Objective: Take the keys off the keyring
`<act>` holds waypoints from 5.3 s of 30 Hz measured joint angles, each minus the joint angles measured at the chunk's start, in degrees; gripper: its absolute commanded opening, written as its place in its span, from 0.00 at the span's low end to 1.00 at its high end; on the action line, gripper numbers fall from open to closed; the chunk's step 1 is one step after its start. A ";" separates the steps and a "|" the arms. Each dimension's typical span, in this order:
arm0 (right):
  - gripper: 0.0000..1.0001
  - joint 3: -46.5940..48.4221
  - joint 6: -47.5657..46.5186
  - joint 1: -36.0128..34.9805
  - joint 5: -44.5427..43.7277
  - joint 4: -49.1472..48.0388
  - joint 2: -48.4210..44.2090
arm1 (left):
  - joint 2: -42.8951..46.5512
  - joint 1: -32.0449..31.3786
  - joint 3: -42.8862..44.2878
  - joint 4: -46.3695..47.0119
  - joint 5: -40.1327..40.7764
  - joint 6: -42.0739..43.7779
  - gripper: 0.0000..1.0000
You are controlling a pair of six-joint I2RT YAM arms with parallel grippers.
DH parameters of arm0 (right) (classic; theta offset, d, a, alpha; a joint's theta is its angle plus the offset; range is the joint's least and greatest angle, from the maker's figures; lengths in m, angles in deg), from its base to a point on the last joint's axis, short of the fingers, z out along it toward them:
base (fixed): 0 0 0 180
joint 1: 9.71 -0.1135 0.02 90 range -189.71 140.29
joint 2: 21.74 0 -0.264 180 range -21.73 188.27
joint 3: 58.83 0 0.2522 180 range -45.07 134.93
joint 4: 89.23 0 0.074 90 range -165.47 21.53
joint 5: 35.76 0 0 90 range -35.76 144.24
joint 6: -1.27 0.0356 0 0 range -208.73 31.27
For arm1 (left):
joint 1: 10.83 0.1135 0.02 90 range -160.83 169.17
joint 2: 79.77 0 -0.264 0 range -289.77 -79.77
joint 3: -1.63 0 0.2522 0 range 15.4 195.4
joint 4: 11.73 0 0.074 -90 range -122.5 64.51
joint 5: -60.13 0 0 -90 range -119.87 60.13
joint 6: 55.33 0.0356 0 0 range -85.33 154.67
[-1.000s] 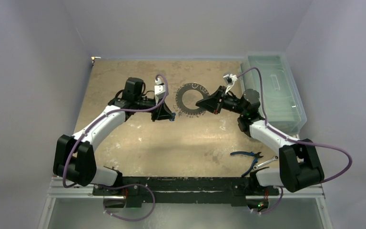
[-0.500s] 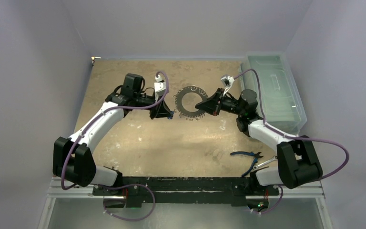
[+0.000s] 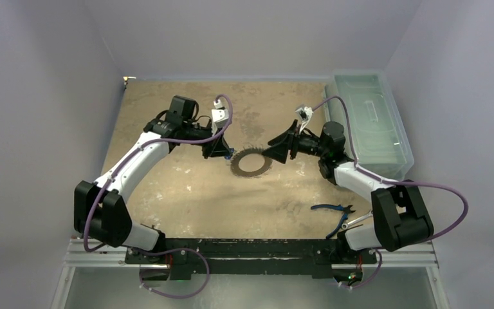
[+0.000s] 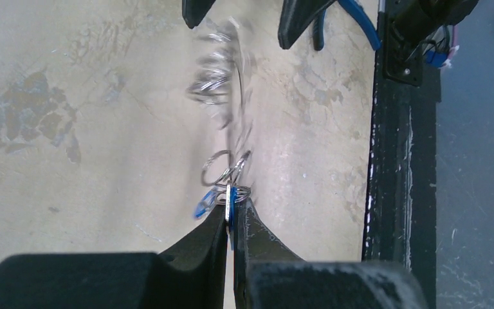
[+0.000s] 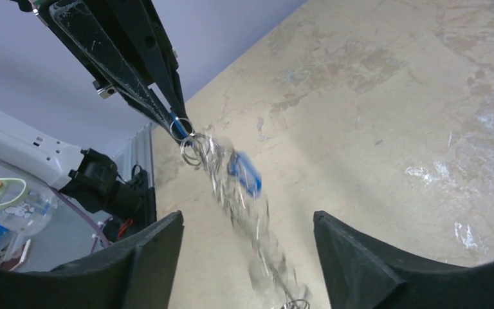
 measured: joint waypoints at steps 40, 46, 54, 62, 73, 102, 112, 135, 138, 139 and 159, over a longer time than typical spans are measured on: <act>0.47 -1.31 -14.10 -0.83 4.52 4.68 -4.72 | 3.04 -17.18 5.90 -20.59 33.03 47.50 0.00; 0.45 -2.01 -14.12 -1.42 4.76 3.45 -4.72 | 4.59 -17.66 4.50 -18.32 32.59 48.81 0.00; 0.43 -1.92 -15.21 -2.27 4.68 5.35 -5.40 | 0.52 -18.47 9.29 -20.28 30.67 39.39 0.00; 0.42 -0.26 -16.76 -2.29 4.28 8.68 -5.92 | -4.04 -18.56 11.87 -21.16 29.70 23.61 0.00; 0.32 3.08 -23.17 -2.29 3.80 17.27 -7.58 | -10.25 -18.56 13.33 -19.76 22.73 -3.23 0.00; 0.48 12.52 -40.61 -11.26 -0.35 38.25 -5.99 | -8.15 -9.03 5.99 -6.05 13.57 -28.28 0.00; 0.46 7.43 -38.84 -13.92 -3.37 29.88 -4.61 | -8.85 -9.03 8.59 -14.95 16.15 -20.48 0.00; 0.50 1.70 -32.50 -19.15 -9.25 12.76 -2.64 | -13.46 -11.54 22.32 -31.45 25.44 -14.53 0.00; 0.49 1.66 -32.44 -19.63 -9.33 12.76 -2.64 | -13.51 -11.78 23.06 -32.87 28.59 -13.18 0.00; 0.49 1.66 -32.44 -19.69 -9.33 12.76 -2.64 | -13.70 -11.87 23.76 -33.73 29.90 -12.48 0.00; 0.78 1.79 -31.89 -24.20 -18.64 10.21 1.09 | -23.32 -12.20 40.33 -46.64 36.65 -8.52 0.00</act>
